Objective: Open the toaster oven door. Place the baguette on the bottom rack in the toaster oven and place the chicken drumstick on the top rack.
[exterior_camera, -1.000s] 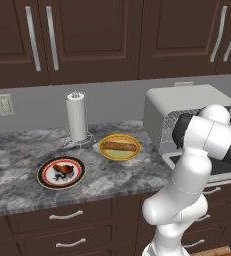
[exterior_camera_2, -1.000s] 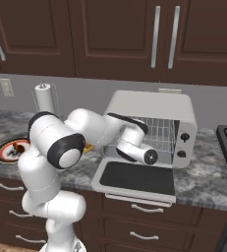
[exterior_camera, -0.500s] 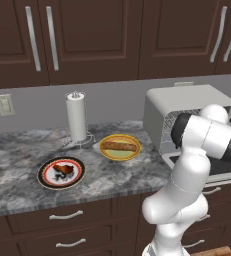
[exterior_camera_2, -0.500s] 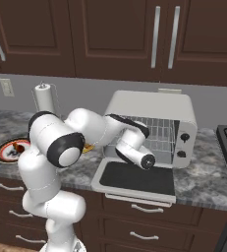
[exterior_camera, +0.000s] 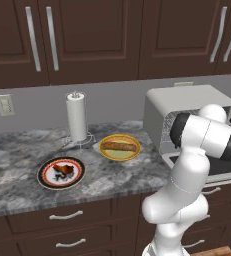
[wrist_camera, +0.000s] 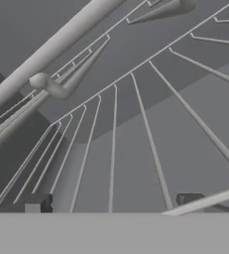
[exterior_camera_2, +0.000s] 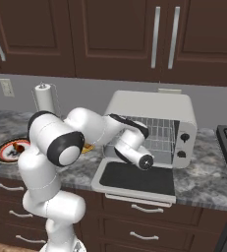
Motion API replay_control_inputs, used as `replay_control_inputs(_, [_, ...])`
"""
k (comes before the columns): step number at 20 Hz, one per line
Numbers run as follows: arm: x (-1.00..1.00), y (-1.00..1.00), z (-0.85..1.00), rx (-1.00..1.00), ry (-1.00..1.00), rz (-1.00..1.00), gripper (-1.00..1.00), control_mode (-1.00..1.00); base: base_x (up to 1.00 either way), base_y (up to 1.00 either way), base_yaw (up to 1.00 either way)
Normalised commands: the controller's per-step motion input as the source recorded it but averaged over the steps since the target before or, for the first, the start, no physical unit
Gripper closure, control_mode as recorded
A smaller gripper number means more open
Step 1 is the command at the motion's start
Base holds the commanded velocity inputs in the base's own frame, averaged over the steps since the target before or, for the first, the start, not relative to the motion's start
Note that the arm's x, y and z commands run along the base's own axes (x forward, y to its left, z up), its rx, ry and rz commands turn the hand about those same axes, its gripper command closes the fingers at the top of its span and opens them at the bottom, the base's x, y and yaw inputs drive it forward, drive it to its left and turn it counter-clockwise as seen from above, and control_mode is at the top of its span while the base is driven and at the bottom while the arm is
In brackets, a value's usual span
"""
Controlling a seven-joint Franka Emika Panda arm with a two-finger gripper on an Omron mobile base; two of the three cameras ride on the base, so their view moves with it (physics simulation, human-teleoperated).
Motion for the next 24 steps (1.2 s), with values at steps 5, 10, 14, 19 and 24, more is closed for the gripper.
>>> replay_control_inputs(5, [0.40, 0.12, -0.12, -0.04, 0.00, -0.01, -1.00, -1.00, 0.00, 0.00, 0.00])
replay_control_inputs(10, [0.37, 0.17, -0.13, -0.15, 0.00, 0.00, -1.00, -1.00, 0.00, 0.00, 0.00])
replay_control_inputs(14, [0.45, 0.12, -0.04, -0.14, 0.00, 0.00, -1.00, -1.00, 0.00, 0.00, 0.00])
replay_control_inputs(19, [0.48, 0.16, 0.00, -0.07, 0.00, -0.01, -1.00, -1.00, 0.00, 0.00, 0.00])
replay_control_inputs(24, [0.45, 0.12, 0.00, -0.04, 0.02, 0.00, -1.00, -1.00, 0.00, 0.00, 0.00])
